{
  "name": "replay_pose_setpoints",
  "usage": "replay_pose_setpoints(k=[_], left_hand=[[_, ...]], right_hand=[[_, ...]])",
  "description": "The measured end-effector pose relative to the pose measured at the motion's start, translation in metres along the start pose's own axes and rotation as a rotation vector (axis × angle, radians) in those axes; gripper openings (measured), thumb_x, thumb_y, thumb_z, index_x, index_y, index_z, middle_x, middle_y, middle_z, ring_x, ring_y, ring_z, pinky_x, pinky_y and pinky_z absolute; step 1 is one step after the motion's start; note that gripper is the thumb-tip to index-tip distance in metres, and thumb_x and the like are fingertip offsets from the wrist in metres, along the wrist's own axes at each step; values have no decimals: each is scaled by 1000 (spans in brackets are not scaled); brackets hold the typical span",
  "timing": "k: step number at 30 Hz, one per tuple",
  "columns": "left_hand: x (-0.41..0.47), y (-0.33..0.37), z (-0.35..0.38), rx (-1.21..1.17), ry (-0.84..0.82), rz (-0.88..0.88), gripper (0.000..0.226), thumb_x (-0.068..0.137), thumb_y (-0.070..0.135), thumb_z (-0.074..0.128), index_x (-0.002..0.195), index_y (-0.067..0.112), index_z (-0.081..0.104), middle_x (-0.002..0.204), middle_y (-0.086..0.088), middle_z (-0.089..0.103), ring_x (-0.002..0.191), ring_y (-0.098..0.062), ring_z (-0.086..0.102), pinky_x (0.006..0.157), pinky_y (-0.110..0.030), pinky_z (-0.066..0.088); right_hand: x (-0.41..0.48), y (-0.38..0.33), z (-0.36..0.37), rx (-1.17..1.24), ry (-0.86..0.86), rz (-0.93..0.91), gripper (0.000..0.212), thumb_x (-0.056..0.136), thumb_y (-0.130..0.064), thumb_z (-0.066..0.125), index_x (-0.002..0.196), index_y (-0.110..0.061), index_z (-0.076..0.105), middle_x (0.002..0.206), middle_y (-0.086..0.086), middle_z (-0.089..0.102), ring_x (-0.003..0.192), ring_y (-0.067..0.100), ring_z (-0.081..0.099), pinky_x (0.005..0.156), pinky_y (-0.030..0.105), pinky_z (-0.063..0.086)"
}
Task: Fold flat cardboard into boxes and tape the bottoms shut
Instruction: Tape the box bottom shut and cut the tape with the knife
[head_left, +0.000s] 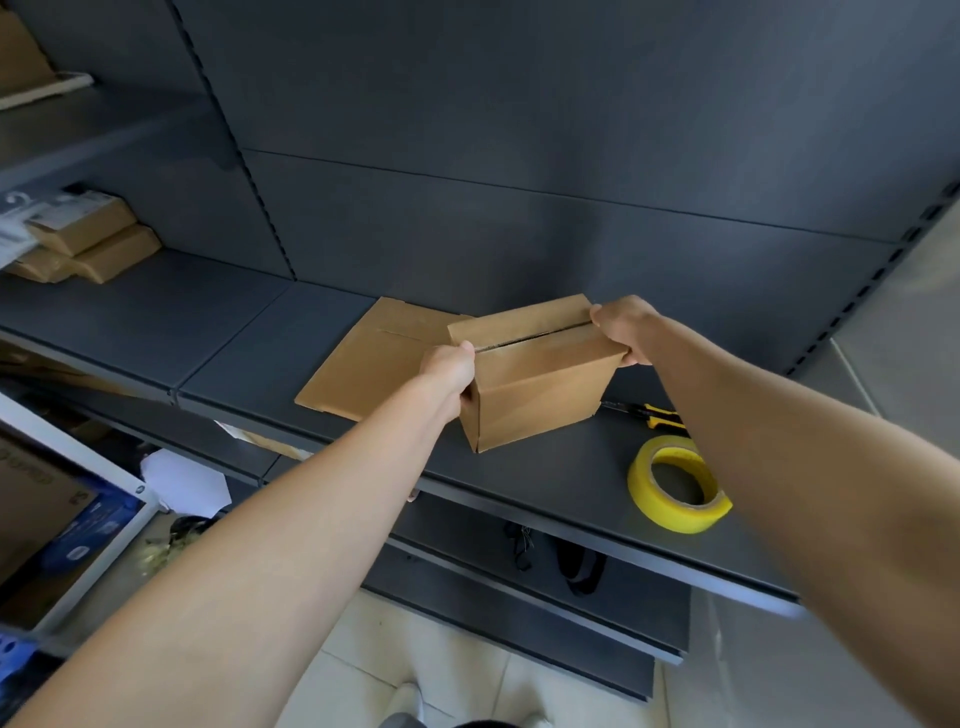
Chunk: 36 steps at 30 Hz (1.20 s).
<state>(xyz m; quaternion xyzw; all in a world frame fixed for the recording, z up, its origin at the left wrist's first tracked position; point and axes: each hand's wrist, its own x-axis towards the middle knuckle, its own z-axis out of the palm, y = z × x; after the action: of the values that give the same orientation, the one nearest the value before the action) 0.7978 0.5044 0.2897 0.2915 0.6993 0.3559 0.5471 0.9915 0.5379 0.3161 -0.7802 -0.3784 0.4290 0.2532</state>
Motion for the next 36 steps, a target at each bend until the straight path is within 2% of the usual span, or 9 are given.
replay_pose_setpoints(k=[4, 9, 14, 20, 24, 26, 28, 33, 36], left_hand=[[-1, 1, 4, 22, 17, 41, 22, 98, 24, 49, 82, 10, 49, 93, -9, 60, 96, -29, 62, 90, -44, 53], [1, 10, 2, 86, -34, 104, 12, 98, 22, 50, 99, 11, 51, 93, -4, 57, 93, -24, 58, 92, -40, 52], [-3, 30, -6, 277, -34, 315, 21, 99, 25, 45, 82, 13, 52, 83, 0, 49, 75, -18, 44, 61, -28, 35], [-3, 47, -24, 282, -35, 492, 18, 98, 11, 45, 82, 10, 53, 81, 2, 47, 64, -9, 38, 55, -18, 31], [2, 51, -39, 107, -155, 454, 11, 90, 14, 55, 97, 12, 63, 93, 3, 59, 89, -16, 54, 72, -23, 43], [9, 51, -46, 1, -185, 394, 28, 89, 32, 60, 111, 14, 60, 109, 2, 59, 103, -18, 53, 88, -31, 42], [19, 50, -55, 22, -131, 390, 38, 91, 39, 59, 117, 12, 55, 108, 2, 57, 99, -17, 52, 85, -32, 38], [47, 52, -81, 113, -95, 409, 24, 94, 14, 57, 117, 14, 55, 110, 1, 60, 91, -14, 53, 78, -28, 38], [64, 55, -101, 142, -133, 474, 36, 94, 2, 52, 127, 17, 49, 114, 5, 59, 100, -13, 55, 80, -25, 39]], right_hand=[[-8, 6, -14, 19, 72, -29, 35, 99, -33, 46, 122, -7, 46, 114, 10, 56, 105, 26, 59, 86, 37, 53], [-22, 12, -29, 268, 66, -47, 28, 91, -31, 62, 108, -10, 55, 95, 7, 64, 75, 20, 65, 51, 29, 53], [-33, 5, -31, 405, 120, -41, 49, 87, -54, 58, 112, -11, 55, 101, 7, 67, 84, 26, 69, 69, 39, 59], [-42, -3, -11, 500, 106, -42, 46, 86, -53, 60, 101, -10, 59, 104, 9, 69, 89, 28, 70, 76, 44, 59], [-46, -10, 6, 555, 110, -49, 34, 88, -38, 65, 104, -7, 62, 105, 10, 68, 94, 28, 69, 82, 45, 57], [-47, -14, 15, 562, 90, -69, 23, 90, -26, 64, 101, -6, 60, 105, 11, 67, 93, 27, 68, 83, 41, 57], [-49, -17, 24, 523, 66, -85, 19, 91, -16, 63, 103, -3, 59, 106, 12, 65, 92, 27, 66, 80, 38, 56], [-48, -24, 51, 432, 40, -91, 32, 86, 10, 48, 116, 5, 57, 117, 18, 63, 108, 32, 62, 92, 42, 53], [-48, -32, 72, 502, -36, -114, 37, 82, 13, 40, 111, 1, 60, 113, 12, 67, 101, 29, 66, 85, 36, 56]])
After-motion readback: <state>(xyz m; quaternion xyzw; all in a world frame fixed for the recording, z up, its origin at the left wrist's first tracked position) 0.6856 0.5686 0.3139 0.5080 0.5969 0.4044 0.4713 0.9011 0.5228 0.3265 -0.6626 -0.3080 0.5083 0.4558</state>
